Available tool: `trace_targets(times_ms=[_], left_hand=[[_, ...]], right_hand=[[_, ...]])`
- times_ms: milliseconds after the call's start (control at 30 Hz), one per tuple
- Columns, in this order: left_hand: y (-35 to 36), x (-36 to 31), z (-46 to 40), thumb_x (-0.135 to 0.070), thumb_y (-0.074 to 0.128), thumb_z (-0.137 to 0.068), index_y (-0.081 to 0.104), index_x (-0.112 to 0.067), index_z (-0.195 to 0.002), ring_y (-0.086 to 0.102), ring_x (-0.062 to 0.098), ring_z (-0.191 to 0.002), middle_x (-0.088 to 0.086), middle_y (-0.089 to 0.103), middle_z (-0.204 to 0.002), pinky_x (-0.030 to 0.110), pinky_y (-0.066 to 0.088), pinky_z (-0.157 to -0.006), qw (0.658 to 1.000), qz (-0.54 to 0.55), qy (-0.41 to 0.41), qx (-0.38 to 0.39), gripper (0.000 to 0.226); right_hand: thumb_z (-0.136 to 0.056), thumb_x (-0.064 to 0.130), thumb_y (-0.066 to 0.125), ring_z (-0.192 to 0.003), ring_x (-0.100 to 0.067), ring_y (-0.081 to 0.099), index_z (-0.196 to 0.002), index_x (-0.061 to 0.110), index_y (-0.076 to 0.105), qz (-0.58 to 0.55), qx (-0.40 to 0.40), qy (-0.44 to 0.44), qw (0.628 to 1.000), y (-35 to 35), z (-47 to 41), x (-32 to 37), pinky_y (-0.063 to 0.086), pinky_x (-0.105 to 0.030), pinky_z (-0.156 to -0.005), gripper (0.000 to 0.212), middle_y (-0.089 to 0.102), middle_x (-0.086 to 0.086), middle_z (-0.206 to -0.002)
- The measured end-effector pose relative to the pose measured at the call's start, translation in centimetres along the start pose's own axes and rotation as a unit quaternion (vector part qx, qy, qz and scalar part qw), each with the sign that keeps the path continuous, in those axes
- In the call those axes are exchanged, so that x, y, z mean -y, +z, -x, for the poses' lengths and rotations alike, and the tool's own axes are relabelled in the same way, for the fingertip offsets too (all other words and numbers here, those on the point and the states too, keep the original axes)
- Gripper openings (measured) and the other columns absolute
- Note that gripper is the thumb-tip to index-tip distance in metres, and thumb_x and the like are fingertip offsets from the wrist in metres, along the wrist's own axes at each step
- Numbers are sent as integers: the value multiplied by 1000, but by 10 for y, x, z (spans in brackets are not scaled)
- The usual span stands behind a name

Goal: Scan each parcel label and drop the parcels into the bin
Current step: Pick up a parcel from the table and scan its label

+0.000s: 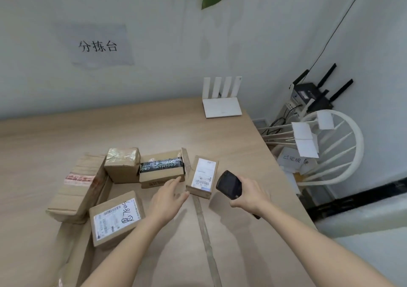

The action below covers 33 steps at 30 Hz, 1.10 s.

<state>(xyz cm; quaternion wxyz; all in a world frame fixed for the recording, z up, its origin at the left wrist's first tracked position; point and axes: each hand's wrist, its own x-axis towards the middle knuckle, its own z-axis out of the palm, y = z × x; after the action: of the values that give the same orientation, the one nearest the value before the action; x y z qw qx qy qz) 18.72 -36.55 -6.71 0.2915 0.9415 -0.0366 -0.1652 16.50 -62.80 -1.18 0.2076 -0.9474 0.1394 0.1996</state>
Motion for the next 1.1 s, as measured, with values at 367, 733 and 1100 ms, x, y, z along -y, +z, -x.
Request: trace_targets(times_ms=[367, 733, 1100], left_hand=[[52, 8, -78, -40, 57, -97, 37, -23, -152, 40, 17, -141, -5, 45, -153, 32, 34, -105, 991, 113, -66, 36, 61], [83, 11, -113, -35, 55, -99, 41, -34, -150, 52, 13, -122, -9, 58, -138, 30, 39, -96, 957, 245, -147, 58, 53], [60, -17, -92, -35, 65, -94, 49, -36, -142, 62, 12, -116, -1, 71, -117, 34, 50, -98, 900, 409, -144, 44, 50]], right_hand=[[-60, 37, 80, -99, -18, 63, -115, 38, 54, -17, 79, -7, 997, 43, -98, -8, 43, -30, -67, 60, 63, 16, -105], [-62, 31, 76, -97, -15, 65, -121, 37, 57, -92, 111, -21, 989, 78, -144, -19, 56, -35, -80, 62, 66, 17, -103], [-47, 47, 78, -90, -10, 68, -116, 34, 64, -185, 97, -50, 977, 44, -128, -14, 59, -35, -80, 72, 72, 14, -96]])
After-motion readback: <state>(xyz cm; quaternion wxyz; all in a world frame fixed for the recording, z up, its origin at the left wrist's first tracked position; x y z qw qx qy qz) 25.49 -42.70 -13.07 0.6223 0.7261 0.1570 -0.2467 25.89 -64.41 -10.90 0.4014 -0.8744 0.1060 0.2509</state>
